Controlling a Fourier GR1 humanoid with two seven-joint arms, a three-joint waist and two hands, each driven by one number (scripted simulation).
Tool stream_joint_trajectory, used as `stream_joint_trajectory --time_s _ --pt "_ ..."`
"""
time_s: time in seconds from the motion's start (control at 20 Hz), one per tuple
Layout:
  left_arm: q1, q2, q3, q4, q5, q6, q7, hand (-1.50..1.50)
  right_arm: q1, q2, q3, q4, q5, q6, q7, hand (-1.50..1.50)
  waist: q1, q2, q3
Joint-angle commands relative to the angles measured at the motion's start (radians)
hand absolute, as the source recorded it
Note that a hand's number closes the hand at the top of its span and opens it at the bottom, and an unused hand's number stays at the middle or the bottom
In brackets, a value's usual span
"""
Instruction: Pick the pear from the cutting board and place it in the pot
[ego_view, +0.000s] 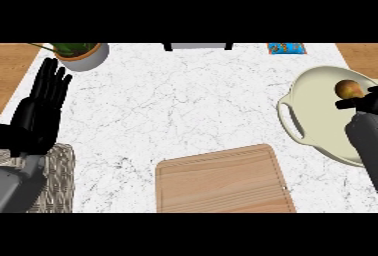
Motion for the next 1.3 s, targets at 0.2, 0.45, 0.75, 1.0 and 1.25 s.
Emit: stream_joint_trajectory --time_s 0.2,0.45,0.75,1.0,1.25 --pt "-0.074 -0.06 -0.003 0.059 -0.048 0.001 0.029 0.0 0.077 0.001 -0.088 -0.085 -0.173 -0.005 -0.261 -1.5 0.013 0.011 -0.013" --pt "-0.04 -0.054 -0.009 0.01 -0.036 0.015 0.039 0.0 0.1 0.021 -0.133 -0.189 -0.217 -0.189 -0.366 -1.5 0.014 0.011 -0.012" --pt "-0.006 -0.056 0.003 0.048 -0.026 -0.003 -0.001 0.0 0.138 0.062 -0.22 -0.336 -0.279 -0.326 -0.365 -1.5 0.002 0.007 -0.014" --pt "-0.002 -0.023 0.03 -0.005 -0.005 -0.011 0.028 0.0 0.303 0.093 -0.262 -0.534 -0.331 -0.384 -0.428 -1.5 -0.004 0.001 -0.014" --pt "-0.011 -0.058 0.016 0.053 -0.033 -0.01 -0.023 0.0 0.473 0.127 -0.307 -0.744 -0.382 -0.422 -0.488 -1.5 -0.015 0.003 -0.014"
